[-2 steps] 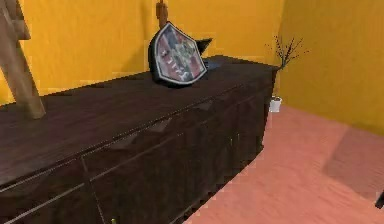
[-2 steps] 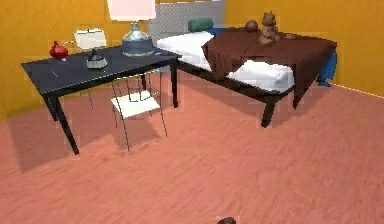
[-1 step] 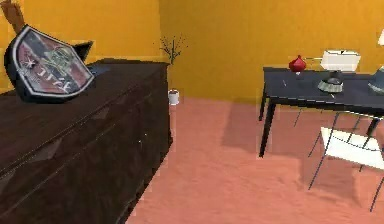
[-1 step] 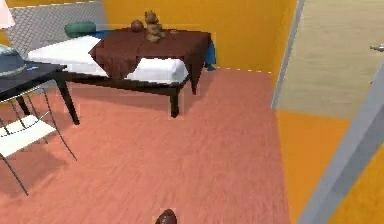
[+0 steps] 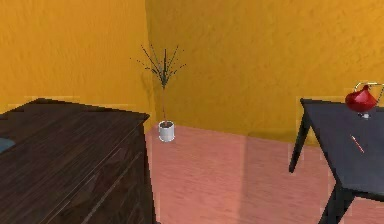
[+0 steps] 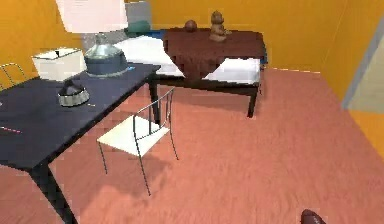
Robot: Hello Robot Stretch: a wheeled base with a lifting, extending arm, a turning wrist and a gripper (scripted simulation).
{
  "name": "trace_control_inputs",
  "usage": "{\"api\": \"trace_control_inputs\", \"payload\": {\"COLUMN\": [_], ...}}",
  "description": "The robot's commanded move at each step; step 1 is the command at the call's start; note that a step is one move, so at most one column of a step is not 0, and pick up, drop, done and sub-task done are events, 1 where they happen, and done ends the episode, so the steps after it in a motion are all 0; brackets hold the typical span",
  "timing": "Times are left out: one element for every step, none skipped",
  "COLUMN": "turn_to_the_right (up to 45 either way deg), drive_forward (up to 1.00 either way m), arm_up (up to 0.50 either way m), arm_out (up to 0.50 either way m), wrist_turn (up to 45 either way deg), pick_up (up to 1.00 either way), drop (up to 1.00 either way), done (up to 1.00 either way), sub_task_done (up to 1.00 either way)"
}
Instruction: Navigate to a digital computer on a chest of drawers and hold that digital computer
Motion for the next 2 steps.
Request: {"api": "trace_control_inputs", "payload": {"turn_to_the_right": [6.0,0.0], "drive_forward": [0.00,0.05], "arm_up": [0.00,0.00], "arm_out": [0.00,0.00], "wrist_turn": [0.0,0.0], "pick_up": [0.00,0.00], "drop": [0.00,0.00], "done": [0.00,0.00], "sub_task_done": [0.00,0.00]}}
